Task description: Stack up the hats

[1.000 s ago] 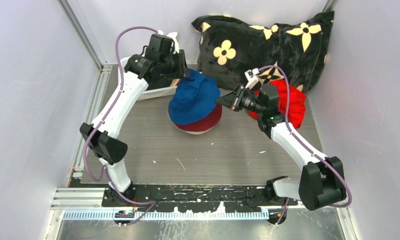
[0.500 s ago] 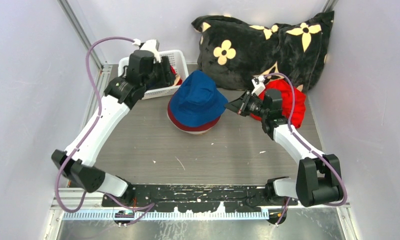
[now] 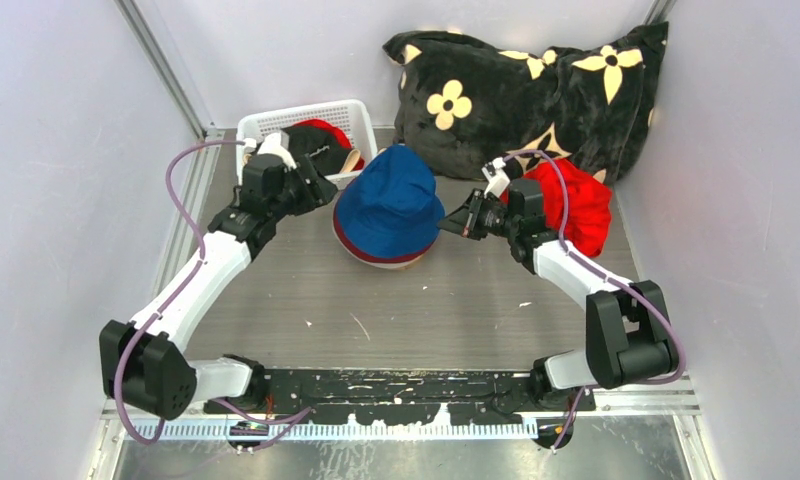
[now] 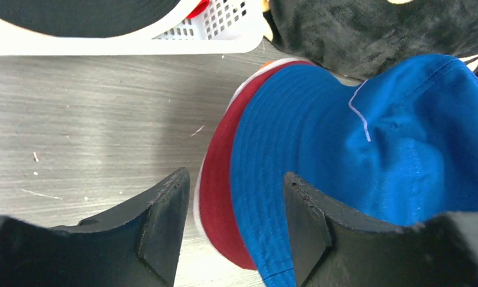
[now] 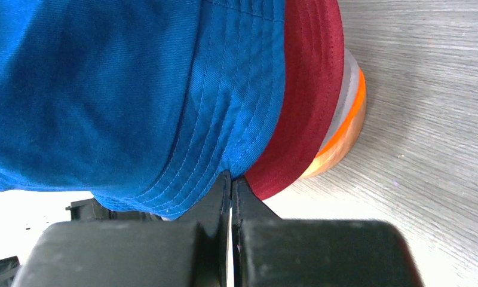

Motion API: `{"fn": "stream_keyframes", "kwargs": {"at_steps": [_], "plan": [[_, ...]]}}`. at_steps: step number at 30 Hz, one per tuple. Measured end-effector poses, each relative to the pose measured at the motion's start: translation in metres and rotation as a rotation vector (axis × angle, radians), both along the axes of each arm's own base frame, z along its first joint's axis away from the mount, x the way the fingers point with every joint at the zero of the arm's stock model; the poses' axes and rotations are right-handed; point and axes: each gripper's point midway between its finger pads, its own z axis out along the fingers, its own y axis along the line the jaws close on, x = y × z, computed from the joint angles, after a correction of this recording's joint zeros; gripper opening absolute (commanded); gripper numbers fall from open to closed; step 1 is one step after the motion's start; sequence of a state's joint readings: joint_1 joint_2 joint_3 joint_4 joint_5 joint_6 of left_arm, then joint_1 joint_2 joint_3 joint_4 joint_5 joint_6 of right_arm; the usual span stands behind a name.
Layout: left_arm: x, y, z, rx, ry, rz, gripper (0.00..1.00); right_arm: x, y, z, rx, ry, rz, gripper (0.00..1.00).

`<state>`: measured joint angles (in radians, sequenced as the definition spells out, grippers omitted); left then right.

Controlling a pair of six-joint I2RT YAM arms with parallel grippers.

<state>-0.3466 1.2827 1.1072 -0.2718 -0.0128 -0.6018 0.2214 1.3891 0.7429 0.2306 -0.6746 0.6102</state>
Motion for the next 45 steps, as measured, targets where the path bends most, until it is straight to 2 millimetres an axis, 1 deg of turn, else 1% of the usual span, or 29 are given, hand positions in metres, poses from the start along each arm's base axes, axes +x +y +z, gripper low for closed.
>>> {"fn": "stream_keyframes", "kwargs": {"at_steps": [2, 3, 7, 10, 11, 12, 16, 21, 26, 32, 39, 45], "plan": [[-0.003, 0.007, -0.008, -0.042, 0.012, 0.014, 0.59, 0.0, 0.004, -0.001, -0.008, -0.002, 0.01, 0.01], [-0.004, 0.01, -0.007, -0.068, 0.01, 0.018, 0.6, 0.001, 0.006, -0.003, -0.011, -0.001, 0.013, 0.01], [-0.001, 0.014, 0.004, -0.204, -0.035, 0.015, 0.59, 0.003, 0.011, -0.01, -0.025, 0.011, 0.02, 0.01], [0.001, 0.014, 0.005, -0.303, -0.049, 0.003, 0.59, 0.004, 0.011, -0.017, -0.038, 0.02, 0.018, 0.01], [0.001, 0.012, 0.003, -0.357, -0.04, -0.012, 0.59, 0.005, 0.011, -0.018, -0.044, 0.021, 0.015, 0.01], [0.001, 0.012, 0.002, -0.366, -0.037, -0.014, 0.58, 0.005, 0.01, -0.019, -0.047, 0.021, 0.014, 0.01], [0.003, -0.001, 0.0, -0.494, -0.019, -0.069, 0.58, 0.007, 0.009, -0.023, -0.058, 0.024, 0.005, 0.01], [0.003, -0.014, -0.009, -0.592, 0.037, -0.119, 0.58, 0.008, 0.008, -0.026, -0.064, 0.026, -0.001, 0.01], [0.0, -0.023, -0.011, -0.637, 0.077, -0.161, 0.58, 0.008, 0.008, -0.026, -0.068, 0.023, -0.001, 0.01], [-0.003, -0.026, -0.013, -0.644, 0.093, -0.186, 0.58, 0.008, 0.008, -0.026, -0.068, 0.023, -0.001, 0.01], [-0.004, -0.025, -0.02, -0.637, 0.117, -0.183, 0.58, 0.009, 0.008, -0.026, -0.07, 0.02, 0.0, 0.01], [-0.004, -0.02, -0.029, -0.632, 0.135, -0.163, 0.58, 0.009, 0.008, -0.026, -0.072, 0.018, 0.001, 0.01]]}}
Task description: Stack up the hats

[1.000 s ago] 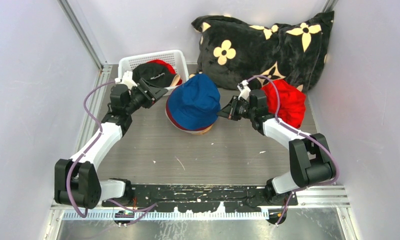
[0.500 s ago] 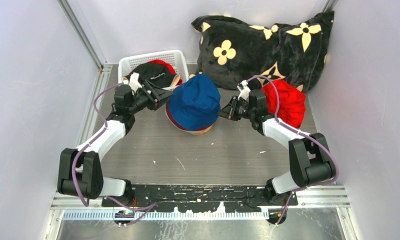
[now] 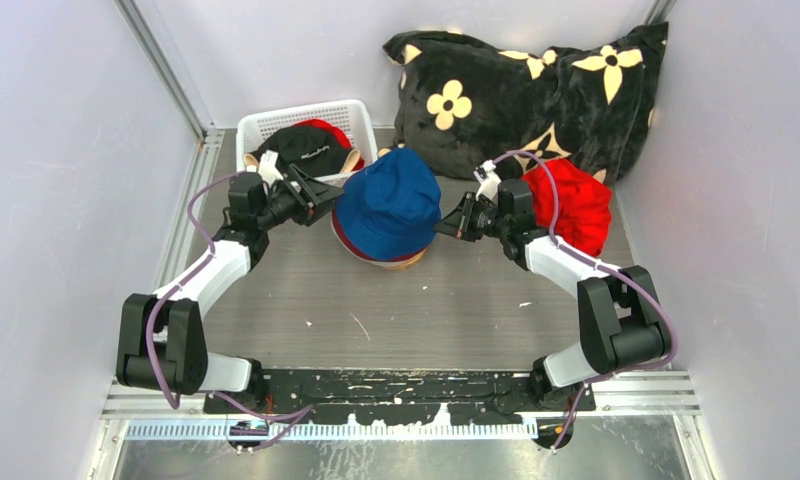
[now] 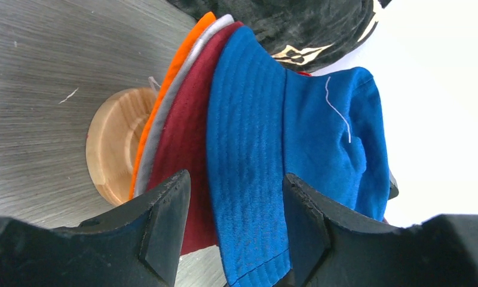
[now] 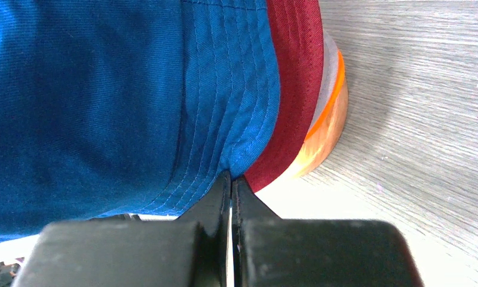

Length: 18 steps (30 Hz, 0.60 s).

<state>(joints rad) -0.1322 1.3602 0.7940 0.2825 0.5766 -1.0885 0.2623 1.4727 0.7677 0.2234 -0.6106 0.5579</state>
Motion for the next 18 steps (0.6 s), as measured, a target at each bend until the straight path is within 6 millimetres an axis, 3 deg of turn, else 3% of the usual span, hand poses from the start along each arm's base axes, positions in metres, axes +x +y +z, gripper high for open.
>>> {"fn": "stream_keyframes", "kwargs": {"at_steps": [8, 15, 18], "plan": [[-0.001, -0.002, -0.018, -0.013, 0.041, -0.015, 0.57, 0.0, 0.0, 0.0, -0.002, -0.002, 0.001, 0.01], [0.002, -0.007, -0.019, -0.082, 0.034, -0.033, 0.56, 0.0, 0.0, 0.0, -0.002, -0.002, 0.001, 0.01], [0.003, -0.01, -0.018, -0.125, 0.024, -0.04, 0.5, 0.0, 0.0, -0.002, -0.003, 0.001, 0.002, 0.01]]}}
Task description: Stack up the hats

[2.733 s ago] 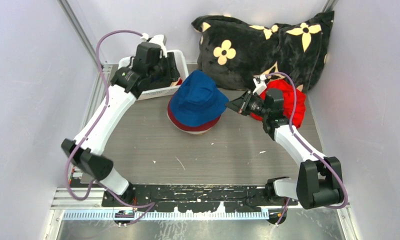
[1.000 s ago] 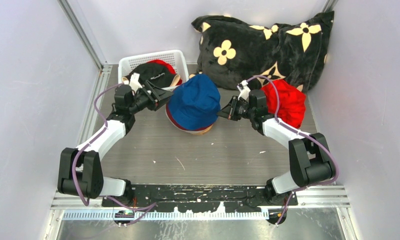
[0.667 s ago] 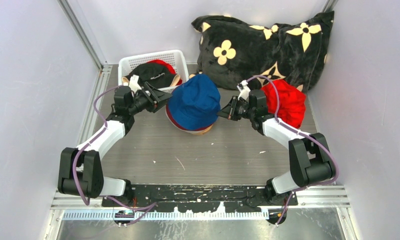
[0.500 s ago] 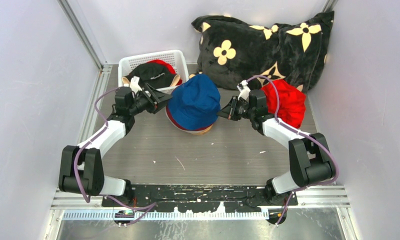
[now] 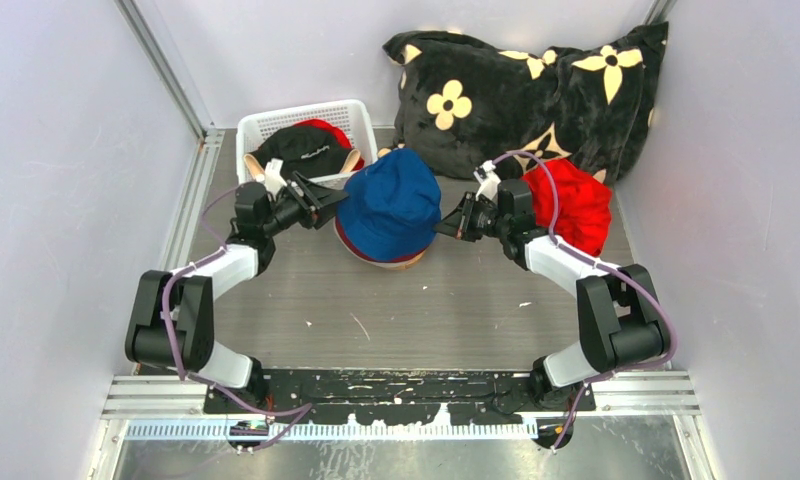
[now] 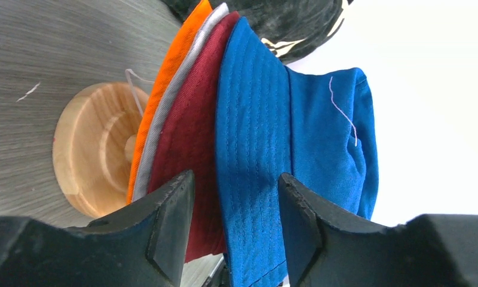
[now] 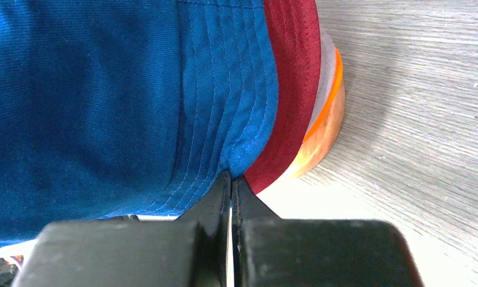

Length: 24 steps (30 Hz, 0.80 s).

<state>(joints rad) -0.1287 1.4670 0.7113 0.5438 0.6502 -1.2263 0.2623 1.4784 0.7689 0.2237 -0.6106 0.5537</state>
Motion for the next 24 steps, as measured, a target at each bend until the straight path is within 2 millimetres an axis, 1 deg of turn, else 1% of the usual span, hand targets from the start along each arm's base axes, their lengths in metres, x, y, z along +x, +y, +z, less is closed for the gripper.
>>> {"fn": "stream_keyframes", "kwargs": {"at_steps": [2, 4, 6, 7, 12, 16, 22, 24], "plan": [[0.001, -0.002, 0.0, -0.032, -0.009, -0.003, 0.39, 0.0, 0.0, -0.001, -0.001, 0.002, 0.0, 0.01], [0.003, -0.003, -0.001, -0.073, -0.011, -0.004, 0.22, 0.0, 0.0, -0.001, -0.001, 0.001, 0.001, 0.01], [0.005, -0.004, -0.003, -0.111, -0.01, -0.004, 0.03, 0.0, 0.0, -0.001, -0.002, 0.0, 0.001, 0.01], [0.006, -0.005, -0.005, -0.129, -0.008, -0.002, 0.0, 0.0, 0.0, -0.001, -0.002, 0.0, 0.001, 0.01], [0.007, -0.002, -0.009, -0.191, -0.01, 0.011, 0.0, 0.002, 0.0, -0.002, -0.005, 0.001, -0.003, 0.01], [0.007, 0.007, -0.014, -0.187, -0.016, 0.036, 0.0, 0.007, 0.0, -0.004, -0.011, 0.006, -0.009, 0.01], [0.007, 0.018, -0.036, -0.155, 0.011, 0.063, 0.0, 0.014, 0.001, -0.018, -0.022, 0.025, -0.017, 0.01], [0.007, 0.018, -0.042, -0.151, 0.016, 0.064, 0.0, 0.016, 0.001, -0.019, -0.02, 0.019, -0.018, 0.01]]}}
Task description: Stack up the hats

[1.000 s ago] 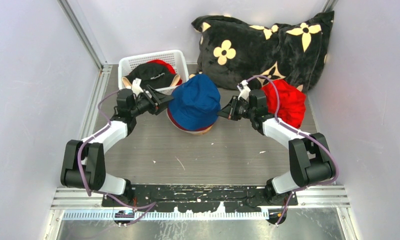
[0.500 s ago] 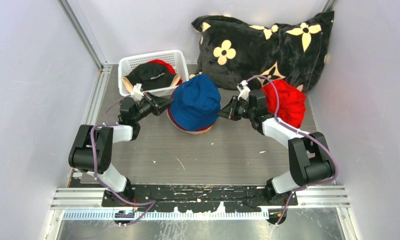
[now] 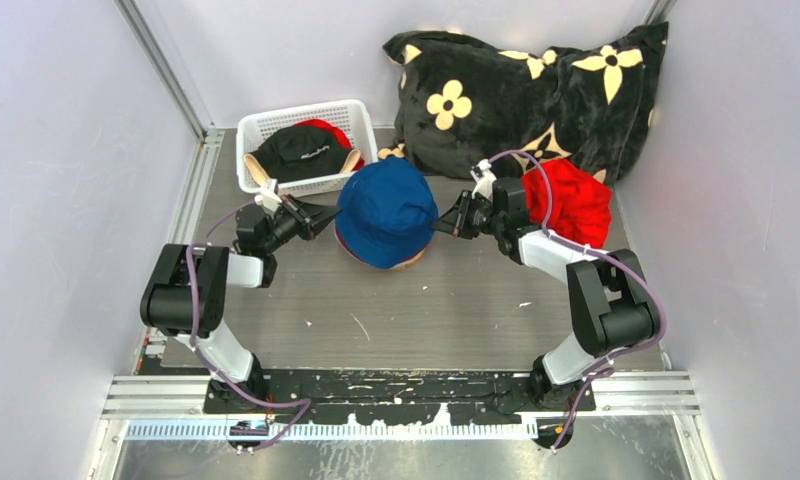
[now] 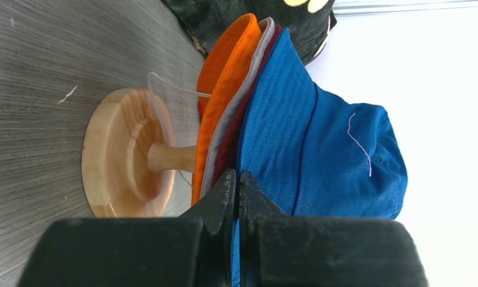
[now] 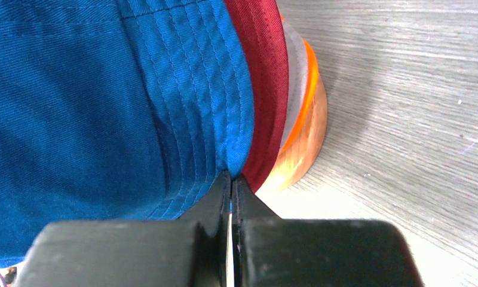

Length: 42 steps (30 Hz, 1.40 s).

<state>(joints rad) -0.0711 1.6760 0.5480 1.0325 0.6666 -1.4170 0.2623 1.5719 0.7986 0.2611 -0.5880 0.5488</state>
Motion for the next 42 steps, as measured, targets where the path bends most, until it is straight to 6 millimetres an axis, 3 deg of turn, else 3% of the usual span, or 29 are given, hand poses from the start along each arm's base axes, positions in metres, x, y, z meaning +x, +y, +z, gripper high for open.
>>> {"fn": "stream_keyframes", "kwargs": {"at_steps": [8, 9, 14, 18, 21, 26, 28, 31, 35, 38, 42], "plan": [[0.003, 0.0, -0.011, 0.008, 0.0, -0.001, 0.0, 0.003, 0.001, 0.004, 0.004, -0.018, 0.0, 0.01], [0.004, 0.0, -0.012, 0.008, 0.001, -0.004, 0.03, 0.003, 0.001, 0.005, 0.004, -0.02, 0.0, 0.05], [0.007, 0.004, -0.016, 0.016, 0.008, 0.004, 0.24, 0.004, -0.005, 0.008, -0.031, -0.024, -0.023, 0.69], [0.012, 0.023, -0.027, 0.118, 0.08, 0.071, 0.51, 0.003, -0.024, 0.02, -0.087, -0.041, -0.082, 0.8], [0.018, 0.039, -0.005, 0.263, 0.071, 0.141, 0.54, 0.007, -0.043, 0.041, -0.127, -0.092, -0.143, 0.83], [0.038, 0.063, 0.066, 0.443, -0.074, 0.255, 0.55, 0.025, -0.073, 0.078, -0.196, -0.196, -0.264, 0.83], [0.054, 0.073, 0.089, 0.508, -0.107, 0.297, 0.55, 0.034, -0.078, 0.088, -0.218, -0.217, -0.288, 0.84], [0.082, 0.085, 0.105, 0.597, -0.117, 0.342, 0.55, 0.045, -0.078, 0.099, -0.219, -0.239, -0.297, 0.83], [0.133, 0.102, 0.087, 0.742, -0.074, 0.376, 0.55, 0.054, -0.074, 0.101, -0.214, -0.237, -0.288, 0.83], [0.171, 0.112, 0.049, 0.864, -0.02, 0.368, 0.55, 0.058, -0.071, 0.094, -0.211, -0.221, -0.273, 0.83], [0.199, 0.117, -0.009, 0.972, 0.053, 0.325, 0.55, 0.059, -0.068, 0.086, -0.21, -0.202, -0.258, 0.82]]}}
